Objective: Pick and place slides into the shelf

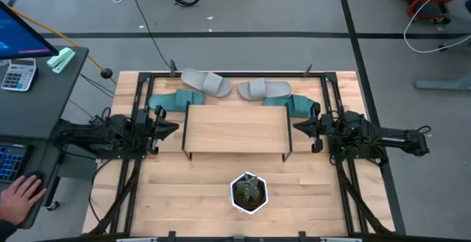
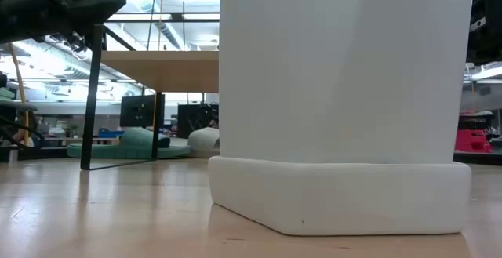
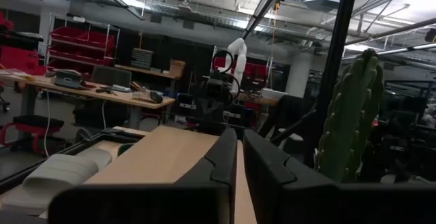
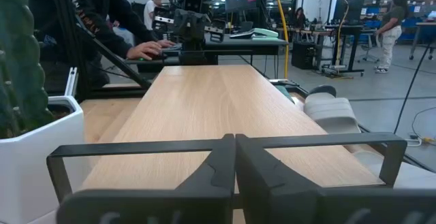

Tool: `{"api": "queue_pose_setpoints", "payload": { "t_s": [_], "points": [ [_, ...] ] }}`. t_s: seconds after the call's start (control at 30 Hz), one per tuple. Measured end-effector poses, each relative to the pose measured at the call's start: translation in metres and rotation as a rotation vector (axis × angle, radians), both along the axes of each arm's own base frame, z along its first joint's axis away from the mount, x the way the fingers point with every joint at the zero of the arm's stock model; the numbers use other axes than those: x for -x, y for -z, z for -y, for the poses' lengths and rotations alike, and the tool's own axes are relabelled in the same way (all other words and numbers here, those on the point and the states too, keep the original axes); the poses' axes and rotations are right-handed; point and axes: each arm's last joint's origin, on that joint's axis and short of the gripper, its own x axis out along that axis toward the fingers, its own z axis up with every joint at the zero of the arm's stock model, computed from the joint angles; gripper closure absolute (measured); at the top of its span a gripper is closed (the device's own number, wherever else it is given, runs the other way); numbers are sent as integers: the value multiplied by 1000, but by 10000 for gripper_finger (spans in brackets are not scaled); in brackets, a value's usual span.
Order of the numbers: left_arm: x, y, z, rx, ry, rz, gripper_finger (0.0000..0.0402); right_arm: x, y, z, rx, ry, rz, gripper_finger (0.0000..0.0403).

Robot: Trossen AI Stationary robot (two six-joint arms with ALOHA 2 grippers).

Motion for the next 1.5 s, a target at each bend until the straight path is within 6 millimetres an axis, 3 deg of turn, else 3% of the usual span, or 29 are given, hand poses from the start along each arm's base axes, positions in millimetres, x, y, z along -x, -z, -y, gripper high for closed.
{"api": "queue_pose_setpoints", "payload": {
  "t_s": [1.17, 1.5],
  "points": [
    [0, 0, 0, 0, 0, 0, 361, 0, 0, 0, 0, 0, 0, 385],
    [0, 0, 0, 1, 0, 0, 374, 0, 0, 0, 0, 1, 0, 385]
  ]
}}
